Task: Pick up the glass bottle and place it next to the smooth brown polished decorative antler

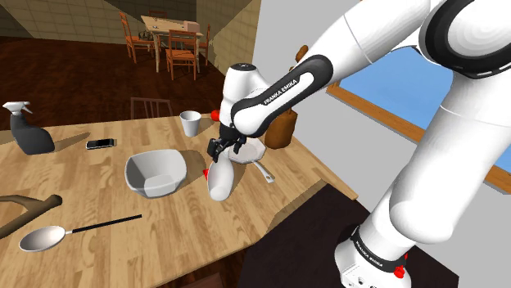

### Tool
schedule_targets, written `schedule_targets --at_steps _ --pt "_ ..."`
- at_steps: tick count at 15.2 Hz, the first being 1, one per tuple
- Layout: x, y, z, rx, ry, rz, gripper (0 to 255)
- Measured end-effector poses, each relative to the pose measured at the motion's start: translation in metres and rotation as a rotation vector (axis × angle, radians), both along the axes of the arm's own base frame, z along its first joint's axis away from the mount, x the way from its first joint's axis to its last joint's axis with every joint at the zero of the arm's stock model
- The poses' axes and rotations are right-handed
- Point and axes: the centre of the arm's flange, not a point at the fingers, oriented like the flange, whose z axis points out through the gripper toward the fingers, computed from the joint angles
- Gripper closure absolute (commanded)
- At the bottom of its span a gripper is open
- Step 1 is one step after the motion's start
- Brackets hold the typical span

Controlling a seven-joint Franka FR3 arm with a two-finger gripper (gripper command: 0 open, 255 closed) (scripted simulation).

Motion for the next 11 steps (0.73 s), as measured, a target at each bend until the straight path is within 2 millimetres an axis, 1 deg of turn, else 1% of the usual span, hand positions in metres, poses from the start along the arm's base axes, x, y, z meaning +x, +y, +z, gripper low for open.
schedule_targets --at_steps 1,2,11 --pt "0.0001 0.0000 -0.0001 0.000 0.000 0.000 0" --pt "0.0001 0.0000 -0.0001 0.000 0.000 0.000 255" --pt "0.0005 0.0000 0.0004 0.000 -0.001 0.000 255"
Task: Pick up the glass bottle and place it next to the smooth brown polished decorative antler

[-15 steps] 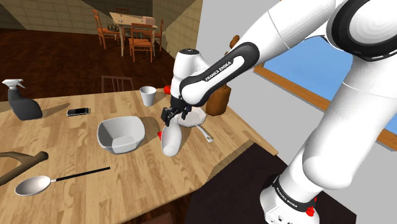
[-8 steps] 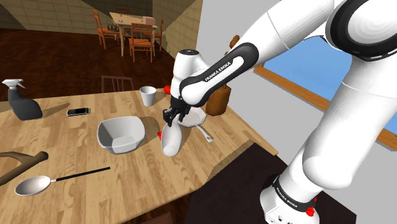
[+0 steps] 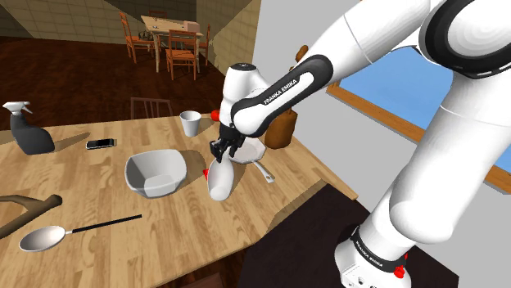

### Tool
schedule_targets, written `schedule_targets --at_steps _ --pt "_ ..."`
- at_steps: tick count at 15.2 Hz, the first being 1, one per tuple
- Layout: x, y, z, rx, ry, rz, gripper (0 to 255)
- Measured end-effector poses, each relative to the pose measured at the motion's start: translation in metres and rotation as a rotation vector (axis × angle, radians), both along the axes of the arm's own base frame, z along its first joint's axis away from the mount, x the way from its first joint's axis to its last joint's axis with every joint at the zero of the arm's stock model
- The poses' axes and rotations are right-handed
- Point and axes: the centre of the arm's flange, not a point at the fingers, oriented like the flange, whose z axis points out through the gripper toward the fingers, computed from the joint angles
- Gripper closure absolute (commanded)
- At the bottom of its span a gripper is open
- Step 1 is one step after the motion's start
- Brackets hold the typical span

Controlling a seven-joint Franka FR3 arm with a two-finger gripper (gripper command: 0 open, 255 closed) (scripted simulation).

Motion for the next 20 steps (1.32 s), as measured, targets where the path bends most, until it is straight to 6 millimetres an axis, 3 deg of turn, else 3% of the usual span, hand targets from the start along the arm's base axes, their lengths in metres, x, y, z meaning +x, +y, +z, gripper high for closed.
schedule_targets --at_steps 4,20 --pt "-0.001 0.000 0.010 0.000 0.001 0.000 255" --pt "-0.001 -0.001 0.094 0.000 0.001 0.000 255"
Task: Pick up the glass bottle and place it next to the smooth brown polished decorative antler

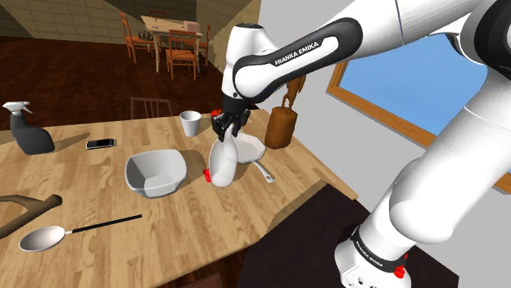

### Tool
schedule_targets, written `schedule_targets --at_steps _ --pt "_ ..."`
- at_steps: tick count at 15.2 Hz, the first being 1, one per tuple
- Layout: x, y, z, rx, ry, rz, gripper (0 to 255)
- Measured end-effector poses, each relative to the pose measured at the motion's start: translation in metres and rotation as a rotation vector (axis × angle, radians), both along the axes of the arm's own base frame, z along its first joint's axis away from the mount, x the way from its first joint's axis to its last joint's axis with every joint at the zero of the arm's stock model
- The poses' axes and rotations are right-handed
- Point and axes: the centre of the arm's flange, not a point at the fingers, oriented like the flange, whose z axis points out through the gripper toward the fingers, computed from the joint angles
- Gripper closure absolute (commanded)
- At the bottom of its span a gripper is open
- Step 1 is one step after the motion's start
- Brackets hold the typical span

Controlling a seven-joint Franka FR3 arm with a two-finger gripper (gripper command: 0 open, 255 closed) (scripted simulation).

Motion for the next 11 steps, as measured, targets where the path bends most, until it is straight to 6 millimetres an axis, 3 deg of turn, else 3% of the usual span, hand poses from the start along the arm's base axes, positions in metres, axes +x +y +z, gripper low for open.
schedule_targets --at_steps 11 --pt "0.000 0.002 0.057 0.000 0.000 0.000 255"
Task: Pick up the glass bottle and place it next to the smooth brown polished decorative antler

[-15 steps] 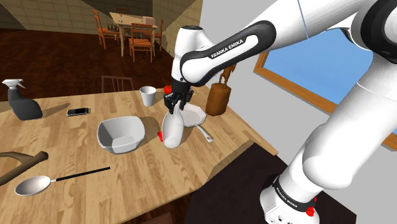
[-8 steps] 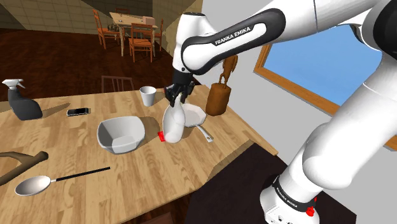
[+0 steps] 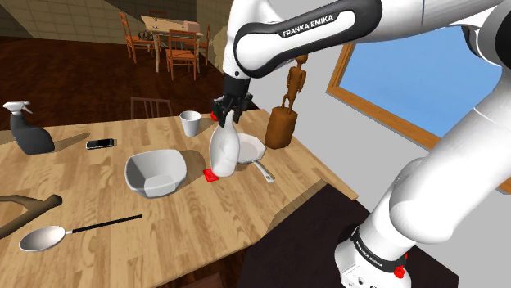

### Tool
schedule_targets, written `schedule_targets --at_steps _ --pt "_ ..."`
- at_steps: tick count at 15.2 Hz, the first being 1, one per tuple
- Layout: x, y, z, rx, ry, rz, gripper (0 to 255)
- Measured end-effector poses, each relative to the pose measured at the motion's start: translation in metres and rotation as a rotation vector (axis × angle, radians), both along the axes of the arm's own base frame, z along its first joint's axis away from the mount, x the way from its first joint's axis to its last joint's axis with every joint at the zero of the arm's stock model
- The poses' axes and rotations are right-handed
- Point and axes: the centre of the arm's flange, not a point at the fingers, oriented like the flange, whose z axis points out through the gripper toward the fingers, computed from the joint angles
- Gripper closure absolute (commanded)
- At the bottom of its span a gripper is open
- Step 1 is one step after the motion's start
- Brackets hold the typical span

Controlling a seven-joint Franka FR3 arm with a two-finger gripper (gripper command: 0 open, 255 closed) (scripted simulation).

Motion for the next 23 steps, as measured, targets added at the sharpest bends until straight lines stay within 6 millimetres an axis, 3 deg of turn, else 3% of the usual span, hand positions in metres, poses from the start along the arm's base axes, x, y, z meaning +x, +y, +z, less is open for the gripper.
schedule_targets --at_steps 23 --pt "-0.001 -0.001 0.123 0.000 0.000 0.000 255"
